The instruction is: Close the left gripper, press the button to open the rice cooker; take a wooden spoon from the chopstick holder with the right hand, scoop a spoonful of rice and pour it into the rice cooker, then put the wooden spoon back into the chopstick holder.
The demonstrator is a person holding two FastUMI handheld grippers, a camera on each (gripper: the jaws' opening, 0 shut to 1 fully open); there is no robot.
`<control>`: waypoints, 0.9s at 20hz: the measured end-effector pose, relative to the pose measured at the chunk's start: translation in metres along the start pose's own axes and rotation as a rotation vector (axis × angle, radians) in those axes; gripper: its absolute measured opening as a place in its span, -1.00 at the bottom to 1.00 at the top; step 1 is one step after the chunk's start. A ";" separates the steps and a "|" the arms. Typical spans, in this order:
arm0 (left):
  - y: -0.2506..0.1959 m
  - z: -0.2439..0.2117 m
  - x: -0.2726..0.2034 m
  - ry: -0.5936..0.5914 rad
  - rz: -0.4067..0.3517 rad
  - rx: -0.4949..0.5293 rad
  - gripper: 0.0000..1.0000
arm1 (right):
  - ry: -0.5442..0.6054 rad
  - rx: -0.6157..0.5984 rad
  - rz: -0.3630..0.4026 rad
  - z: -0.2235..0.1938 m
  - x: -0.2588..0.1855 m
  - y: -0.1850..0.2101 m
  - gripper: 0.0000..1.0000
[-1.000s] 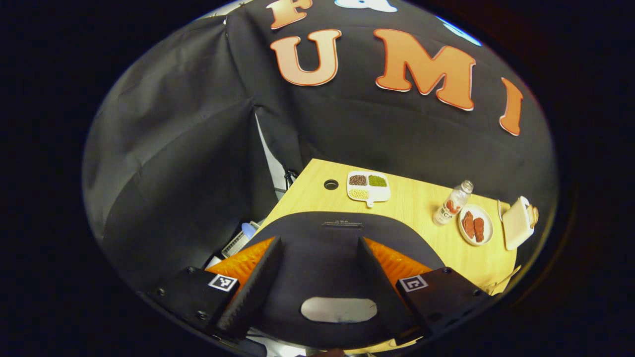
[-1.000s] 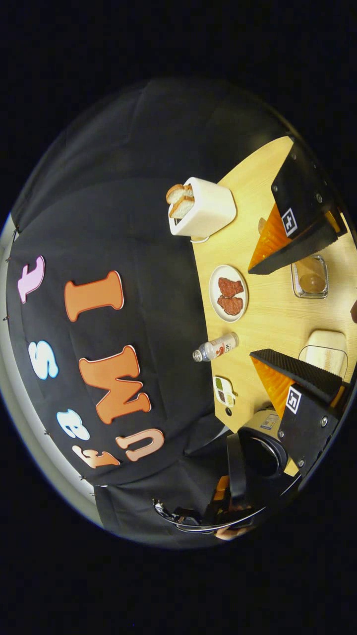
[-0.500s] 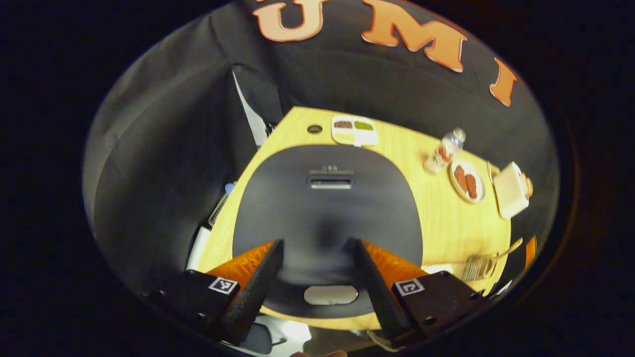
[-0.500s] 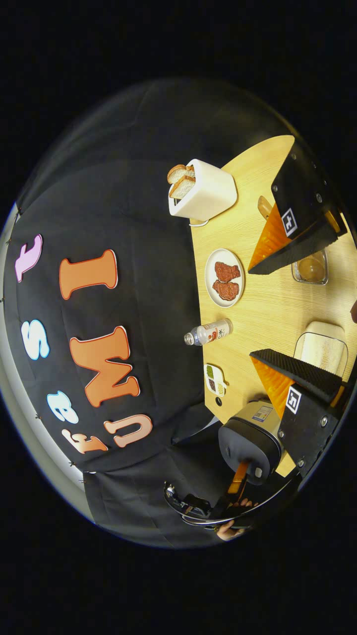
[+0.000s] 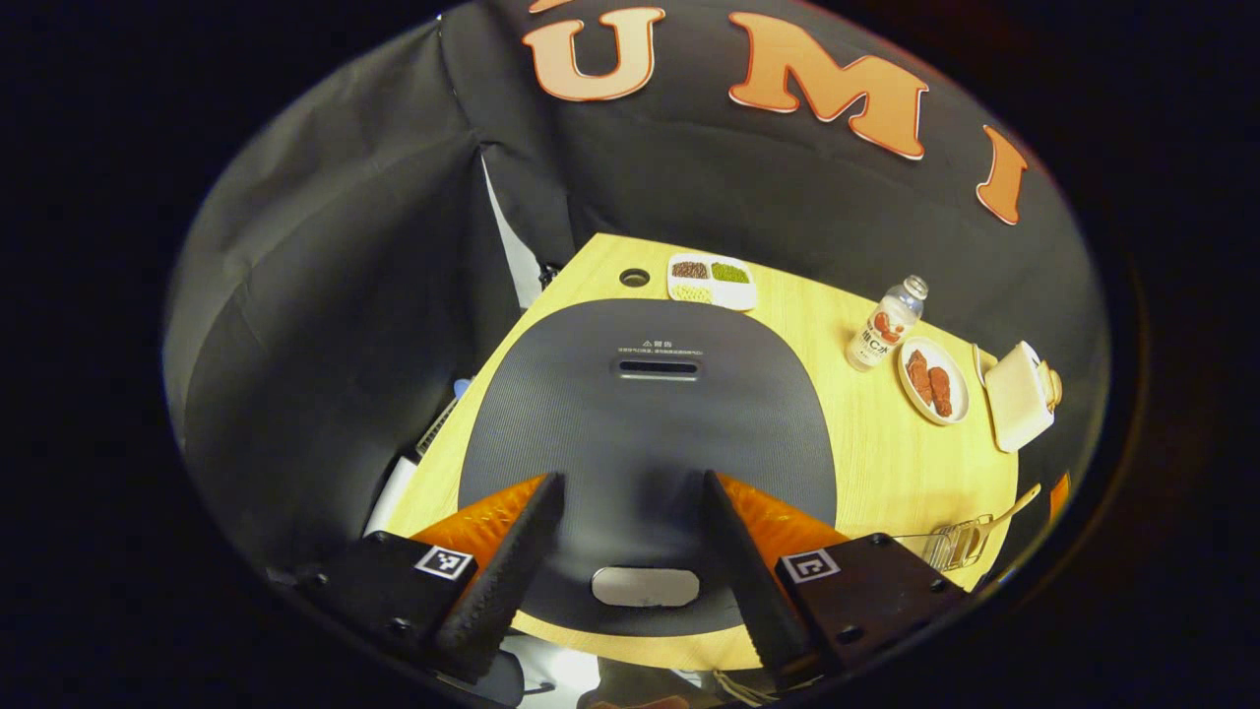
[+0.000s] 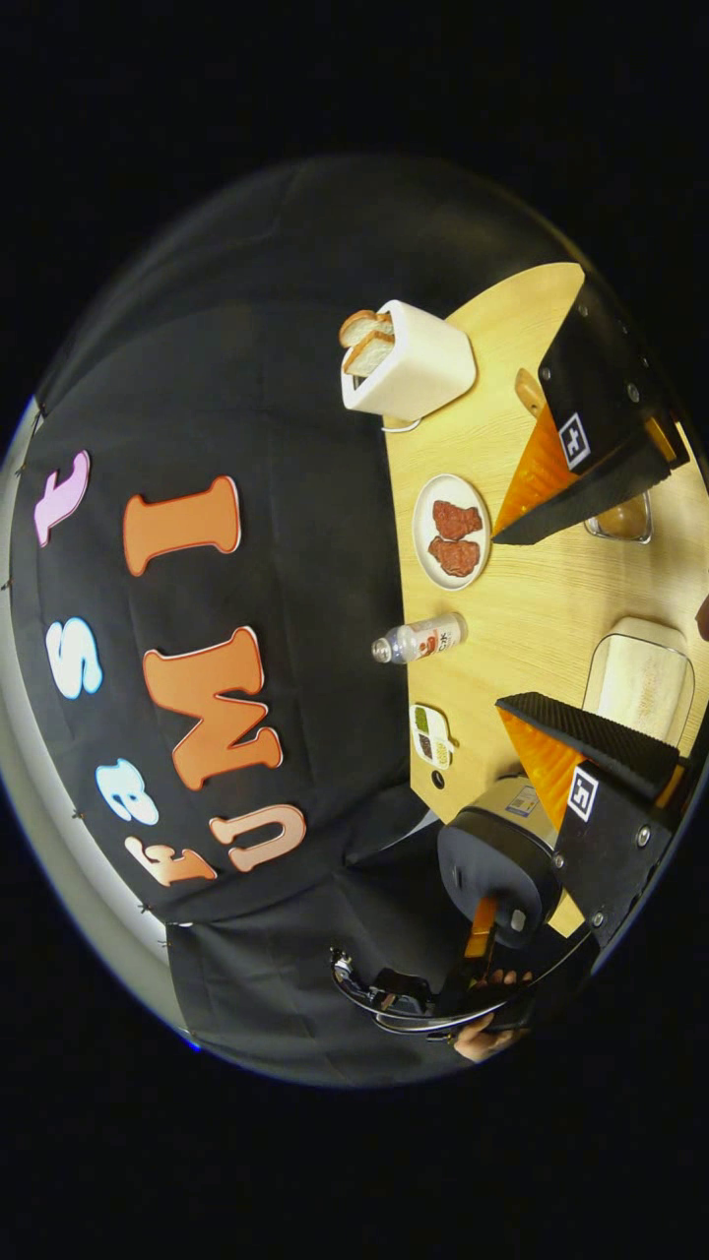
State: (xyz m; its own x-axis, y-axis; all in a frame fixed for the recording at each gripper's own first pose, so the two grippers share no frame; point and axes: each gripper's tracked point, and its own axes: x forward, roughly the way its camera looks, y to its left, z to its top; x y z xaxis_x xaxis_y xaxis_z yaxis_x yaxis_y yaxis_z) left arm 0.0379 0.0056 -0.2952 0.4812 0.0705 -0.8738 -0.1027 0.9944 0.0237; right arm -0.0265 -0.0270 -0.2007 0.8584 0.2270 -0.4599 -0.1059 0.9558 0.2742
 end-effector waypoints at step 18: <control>-0.039 0.083 -0.203 -0.727 -0.107 0.086 0.95 | -0.336 -0.181 0.086 0.116 -0.030 0.091 0.87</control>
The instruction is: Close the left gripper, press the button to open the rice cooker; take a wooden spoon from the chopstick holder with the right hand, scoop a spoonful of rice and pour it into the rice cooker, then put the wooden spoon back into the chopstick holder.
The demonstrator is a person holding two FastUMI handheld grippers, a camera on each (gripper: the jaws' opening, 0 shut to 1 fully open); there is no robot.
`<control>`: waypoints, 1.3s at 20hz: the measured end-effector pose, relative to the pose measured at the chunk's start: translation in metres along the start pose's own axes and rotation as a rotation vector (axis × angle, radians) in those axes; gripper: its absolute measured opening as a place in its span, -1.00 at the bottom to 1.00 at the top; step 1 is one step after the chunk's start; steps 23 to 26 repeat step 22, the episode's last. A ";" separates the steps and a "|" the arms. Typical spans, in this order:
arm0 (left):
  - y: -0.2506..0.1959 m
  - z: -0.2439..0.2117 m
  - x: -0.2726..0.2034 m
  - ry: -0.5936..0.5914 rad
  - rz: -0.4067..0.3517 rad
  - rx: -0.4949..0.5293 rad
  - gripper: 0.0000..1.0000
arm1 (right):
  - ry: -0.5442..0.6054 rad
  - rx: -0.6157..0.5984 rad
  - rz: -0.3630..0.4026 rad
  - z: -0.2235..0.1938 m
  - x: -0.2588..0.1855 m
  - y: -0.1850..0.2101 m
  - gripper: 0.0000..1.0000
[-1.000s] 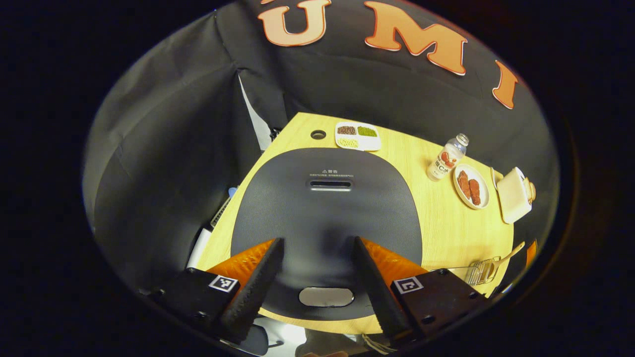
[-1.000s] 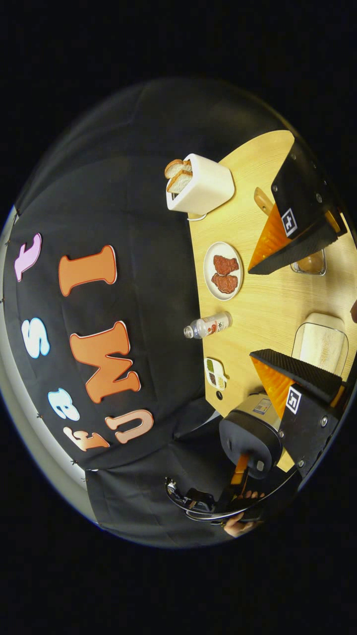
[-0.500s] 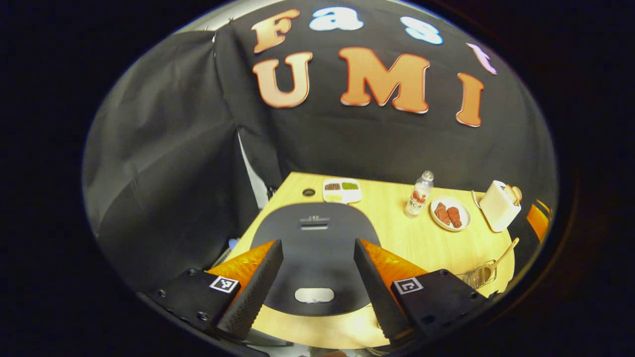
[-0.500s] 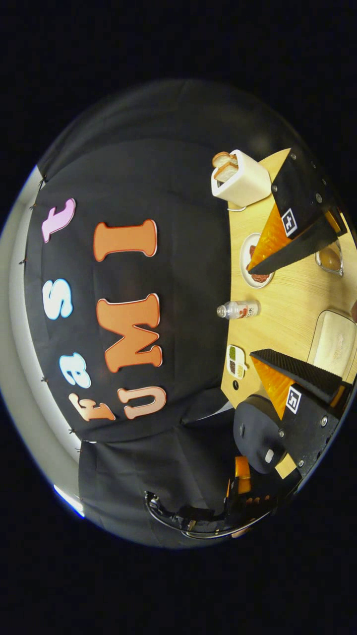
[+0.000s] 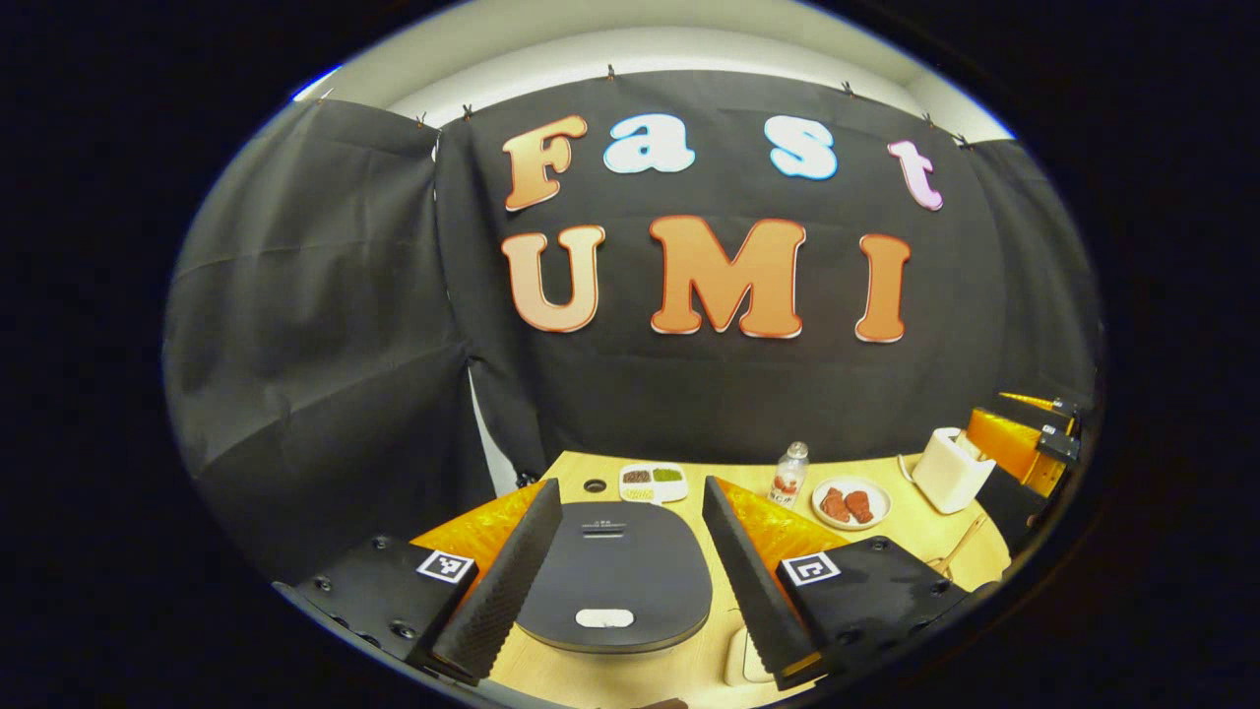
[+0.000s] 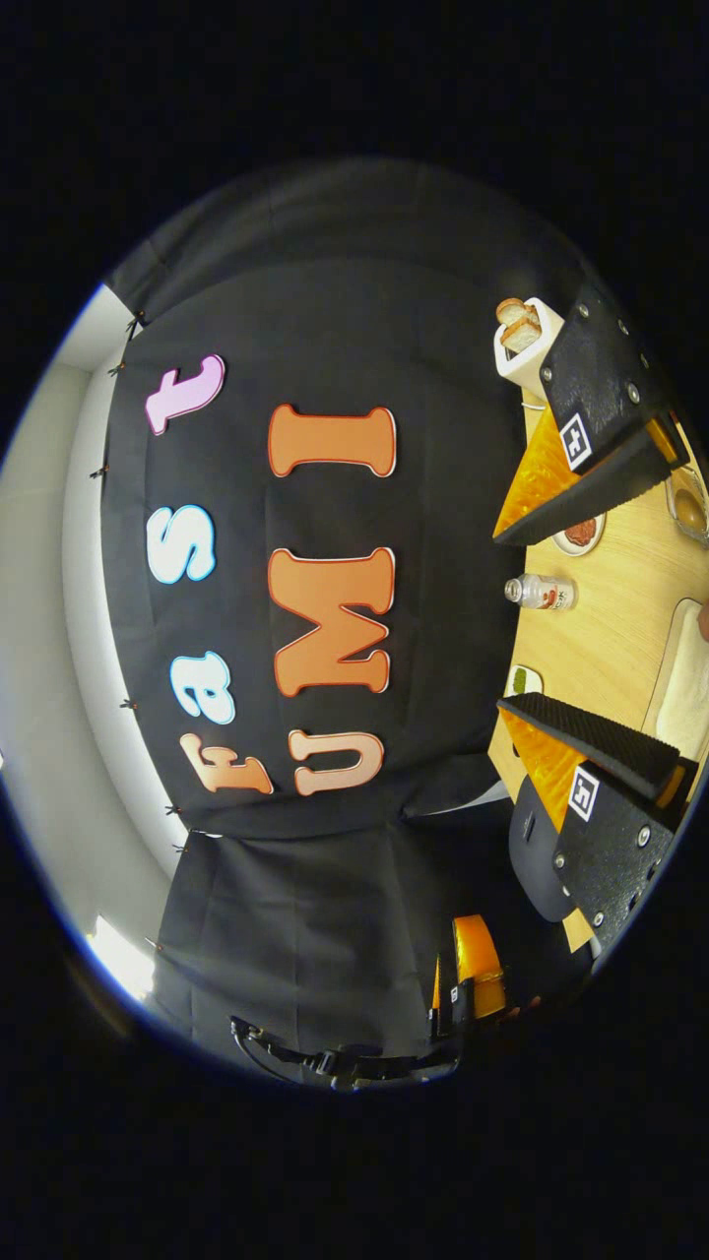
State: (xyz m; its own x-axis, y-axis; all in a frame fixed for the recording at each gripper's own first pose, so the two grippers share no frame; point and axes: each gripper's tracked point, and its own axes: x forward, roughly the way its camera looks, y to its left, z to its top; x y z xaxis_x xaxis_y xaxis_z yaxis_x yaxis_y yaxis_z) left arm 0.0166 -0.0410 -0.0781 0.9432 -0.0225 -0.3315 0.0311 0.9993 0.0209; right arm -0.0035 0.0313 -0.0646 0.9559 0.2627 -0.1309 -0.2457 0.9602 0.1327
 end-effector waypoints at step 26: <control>-0.026 0.047 -0.035 -0.256 -0.054 0.054 0.90 | -0.155 -0.025 0.024 0.049 -0.015 0.030 0.87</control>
